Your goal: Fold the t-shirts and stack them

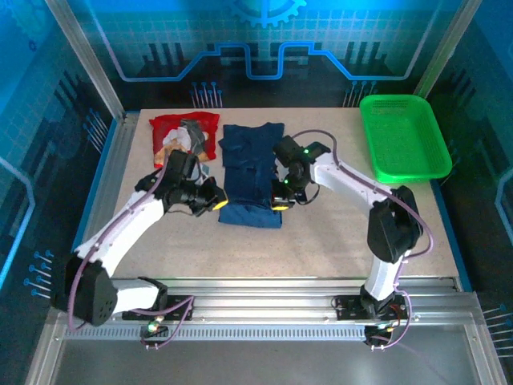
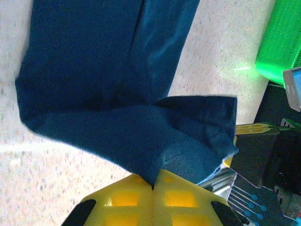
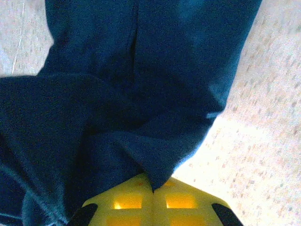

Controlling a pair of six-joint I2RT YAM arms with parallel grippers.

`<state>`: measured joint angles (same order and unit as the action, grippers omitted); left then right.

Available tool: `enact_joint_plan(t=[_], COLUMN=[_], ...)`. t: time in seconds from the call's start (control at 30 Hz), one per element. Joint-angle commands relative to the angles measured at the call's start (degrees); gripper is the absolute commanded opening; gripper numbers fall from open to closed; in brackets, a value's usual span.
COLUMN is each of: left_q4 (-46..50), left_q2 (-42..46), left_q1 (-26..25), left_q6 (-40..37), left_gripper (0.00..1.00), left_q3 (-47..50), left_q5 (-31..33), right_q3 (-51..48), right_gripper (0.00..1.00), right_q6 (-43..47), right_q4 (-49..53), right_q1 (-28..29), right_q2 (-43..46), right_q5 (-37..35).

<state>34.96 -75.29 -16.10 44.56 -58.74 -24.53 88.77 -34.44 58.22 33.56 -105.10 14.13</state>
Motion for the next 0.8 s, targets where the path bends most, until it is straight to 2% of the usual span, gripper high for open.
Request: enact_joint_plan(t=[0.0, 0.4, 0.77], left_q4=[-0.83, -1.32, -1.93], left_q2=[-5.79, -23.24, -34.81], left_q1=[2.63, 5.79, 8.43], left_q6=[-6.02, -10.12, -12.81], left_gripper=[0.00, 0.00, 0.00], left_q3=[-5.25, -19.33, -26.84], left_q5=[-2.42, -2.76, -2.67], right_q3=[4.98, 20.79, 33.55], right_gripper=[0.02, 0.01, 0.02], right_q6=[4.18, 7.49, 7.52], right_q4=[2.91, 5.94, 7.81], right_q1=[-2.83, -10.21, -12.06], right_q2=[-4.43, -17.97, -30.35], right_q5=[1.88, 3.37, 5.98])
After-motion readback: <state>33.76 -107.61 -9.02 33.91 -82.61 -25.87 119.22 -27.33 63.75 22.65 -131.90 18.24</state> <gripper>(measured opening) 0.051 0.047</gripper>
